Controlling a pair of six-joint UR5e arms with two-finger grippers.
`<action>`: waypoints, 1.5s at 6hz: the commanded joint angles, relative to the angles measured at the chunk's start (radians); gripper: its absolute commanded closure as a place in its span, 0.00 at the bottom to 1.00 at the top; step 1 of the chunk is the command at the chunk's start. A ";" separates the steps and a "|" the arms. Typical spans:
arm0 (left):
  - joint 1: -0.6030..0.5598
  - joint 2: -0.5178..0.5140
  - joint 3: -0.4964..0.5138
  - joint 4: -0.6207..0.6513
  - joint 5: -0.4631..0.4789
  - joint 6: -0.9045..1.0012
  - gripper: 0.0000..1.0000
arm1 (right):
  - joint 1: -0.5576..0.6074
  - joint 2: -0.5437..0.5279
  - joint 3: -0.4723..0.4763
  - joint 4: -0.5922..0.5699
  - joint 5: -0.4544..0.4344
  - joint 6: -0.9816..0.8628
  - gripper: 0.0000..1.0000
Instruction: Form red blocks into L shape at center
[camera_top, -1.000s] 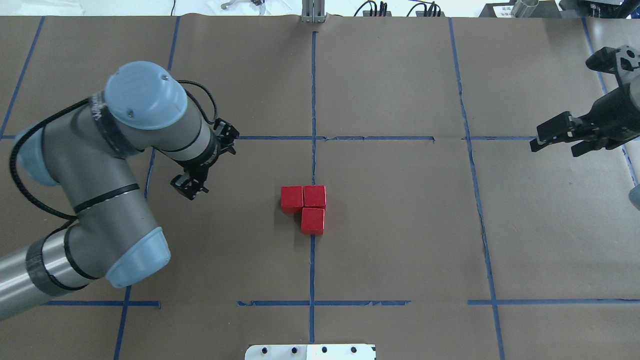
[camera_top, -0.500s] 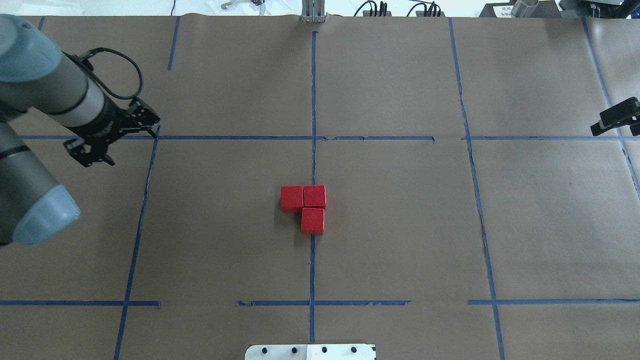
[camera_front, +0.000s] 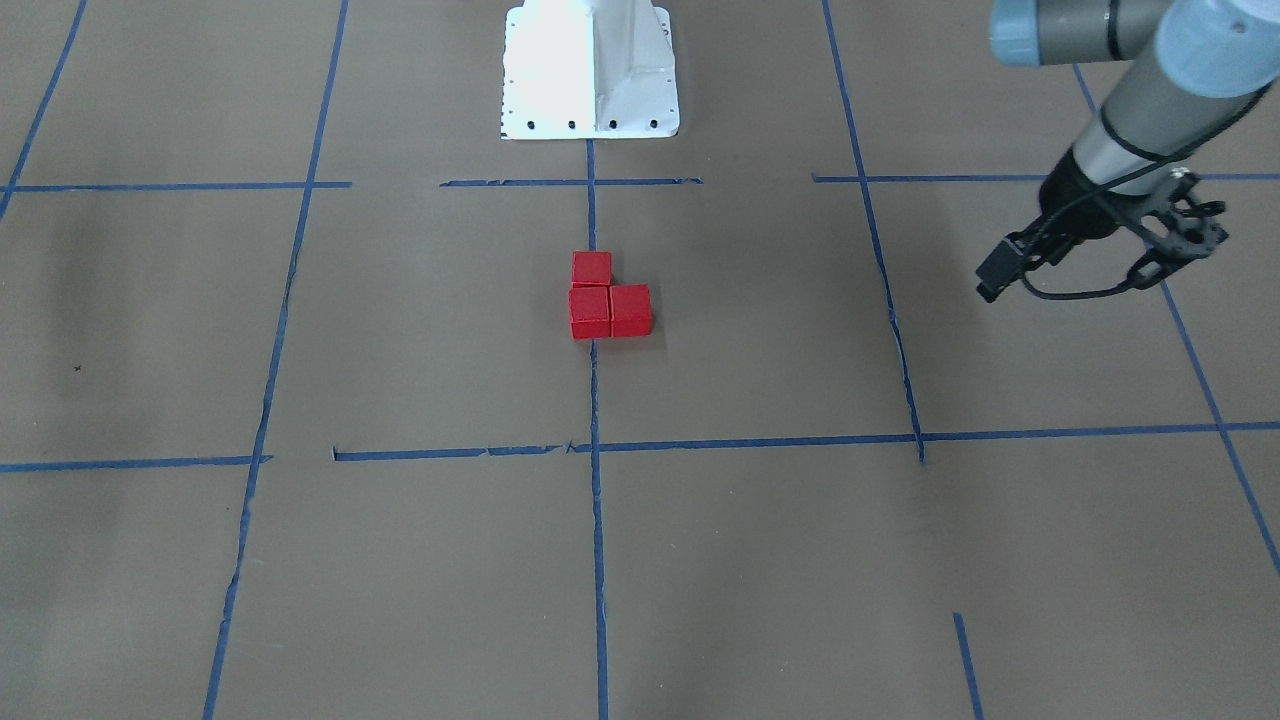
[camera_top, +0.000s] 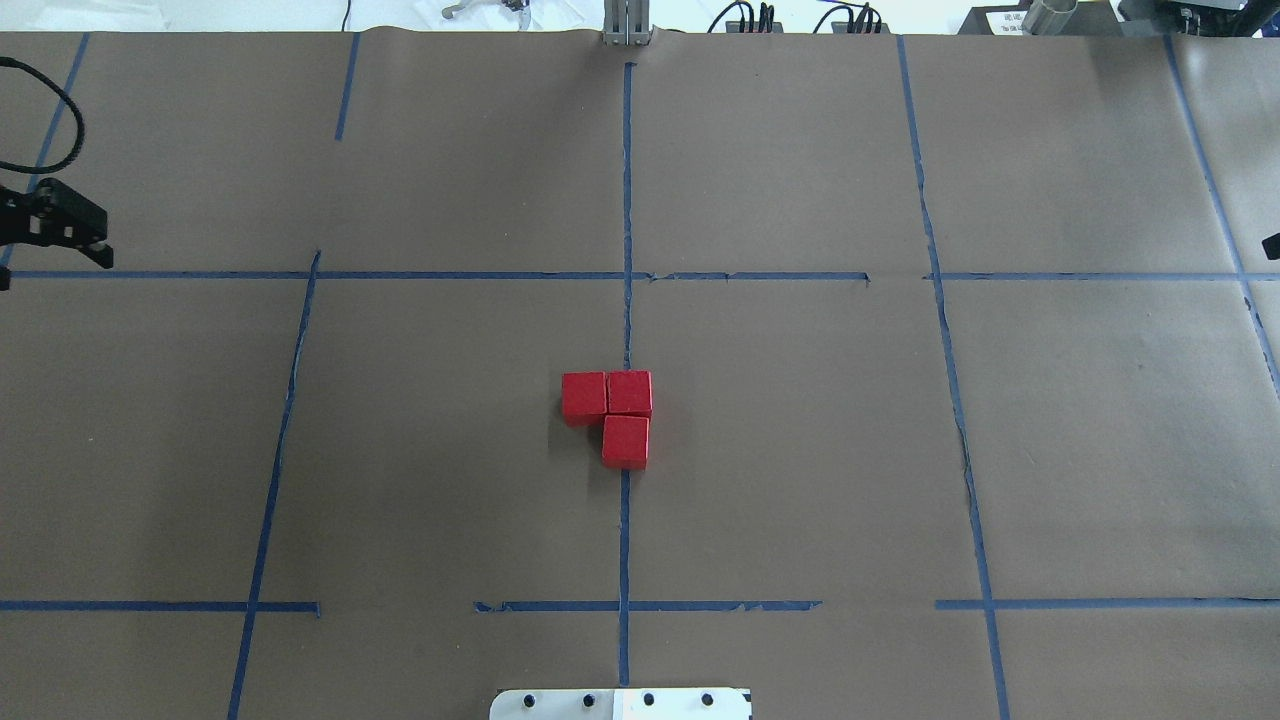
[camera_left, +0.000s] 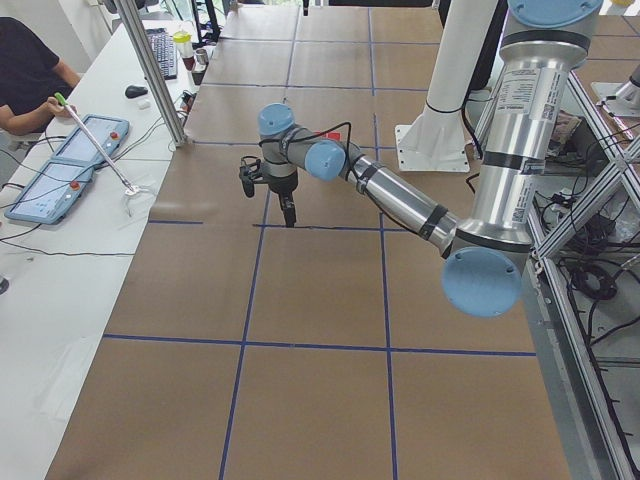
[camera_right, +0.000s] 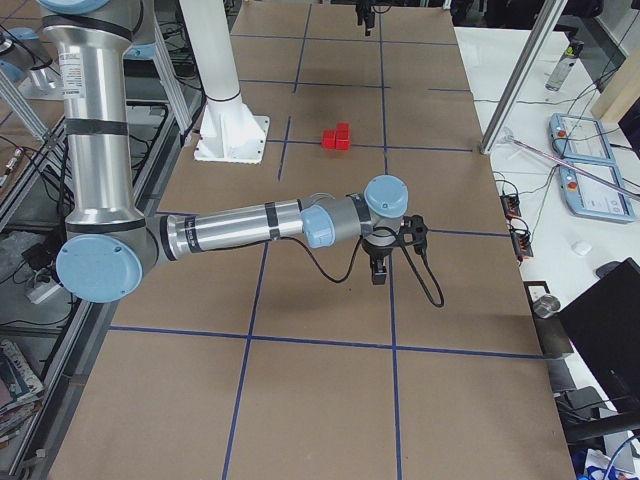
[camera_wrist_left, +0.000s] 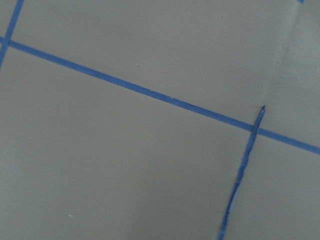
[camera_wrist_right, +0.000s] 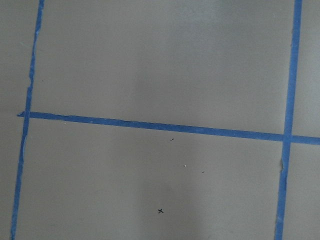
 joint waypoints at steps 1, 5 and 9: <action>-0.116 0.085 0.021 0.002 -0.026 0.389 0.00 | 0.048 0.001 -0.062 -0.014 0.022 -0.079 0.00; -0.322 0.180 0.104 0.002 -0.124 0.754 0.00 | 0.099 0.005 -0.056 -0.131 0.016 -0.207 0.00; -0.331 0.219 0.142 -0.003 -0.123 0.759 0.00 | 0.109 0.007 -0.042 -0.140 -0.022 -0.208 0.00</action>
